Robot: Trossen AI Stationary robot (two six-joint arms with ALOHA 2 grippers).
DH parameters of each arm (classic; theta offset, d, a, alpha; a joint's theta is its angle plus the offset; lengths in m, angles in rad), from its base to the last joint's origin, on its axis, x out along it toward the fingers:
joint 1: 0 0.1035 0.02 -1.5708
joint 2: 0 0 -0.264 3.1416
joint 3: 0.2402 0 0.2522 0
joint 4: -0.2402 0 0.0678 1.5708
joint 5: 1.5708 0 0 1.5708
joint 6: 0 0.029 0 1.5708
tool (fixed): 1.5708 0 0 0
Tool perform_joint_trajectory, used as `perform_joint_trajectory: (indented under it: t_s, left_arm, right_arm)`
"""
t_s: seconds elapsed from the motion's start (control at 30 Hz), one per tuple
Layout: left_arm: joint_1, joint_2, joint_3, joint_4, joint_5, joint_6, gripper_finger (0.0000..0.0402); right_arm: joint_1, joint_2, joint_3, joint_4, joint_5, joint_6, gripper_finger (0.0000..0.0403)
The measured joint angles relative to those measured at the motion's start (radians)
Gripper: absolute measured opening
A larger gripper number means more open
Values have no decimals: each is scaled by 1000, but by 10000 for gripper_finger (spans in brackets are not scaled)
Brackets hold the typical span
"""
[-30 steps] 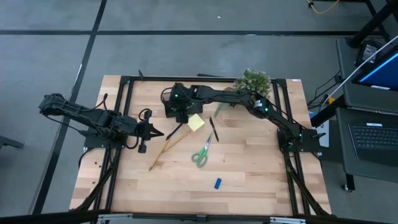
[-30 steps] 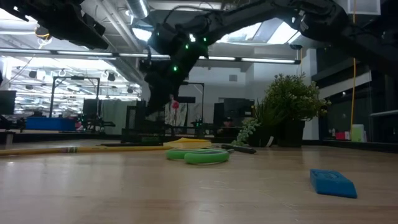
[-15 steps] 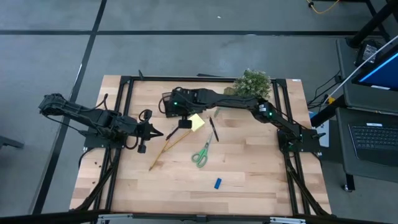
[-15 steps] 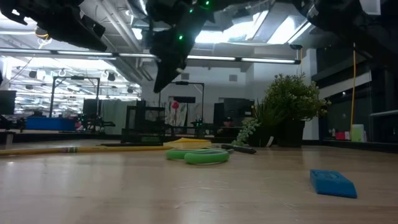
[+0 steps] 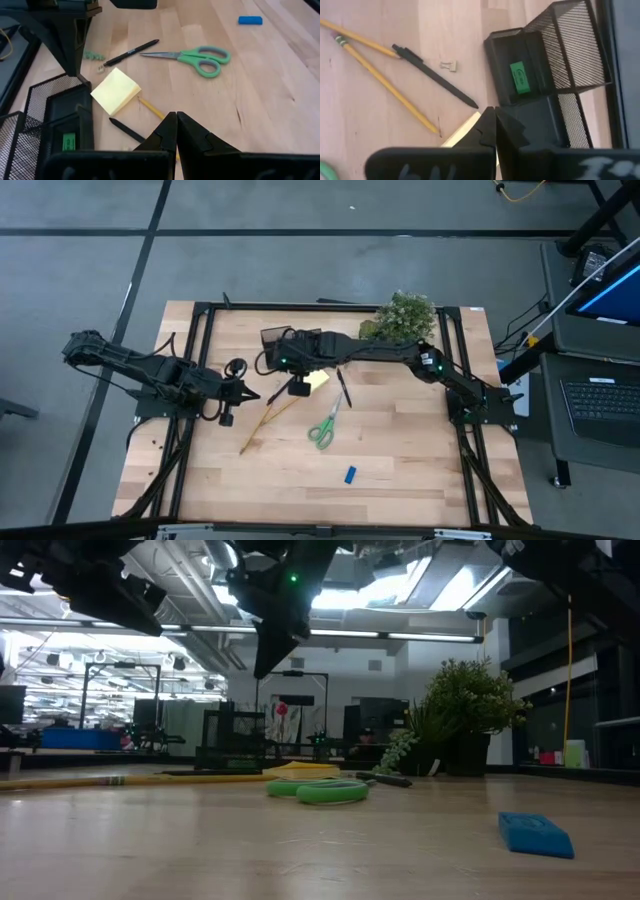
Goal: Pick and place office supplies into organizer
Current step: Put the bottom yellow pencil into the black desk organizer
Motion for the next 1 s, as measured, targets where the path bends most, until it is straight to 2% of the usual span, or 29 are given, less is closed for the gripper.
perform_joint_trajectory:
  t_s: [0.17,0.4,0.53,0.63,0.83,1.0]
  left_arm:
    - [-3,0,0,-3,0,6,2]
    - [-46,0,0,-3,0,-2,2]
    - [-72,-2,0,7,-8,-30,3]
    - [-88,-2,0,22,-10,-37,2]
    - [-103,-5,0,63,-11,-39,3]
    - [-102,-2,0,108,-11,-55,2]
  right_arm:
    - [22,-2,-17,26,6,60,0]
    - [60,-31,-214,192,2,102,0]
    - [66,-103,-293,261,3,109,0]
    - [75,-177,-420,371,6,108,0]
    - [76,-398,-793,662,3,113,1]
    - [98,-601,-1015,856,5,94,6]
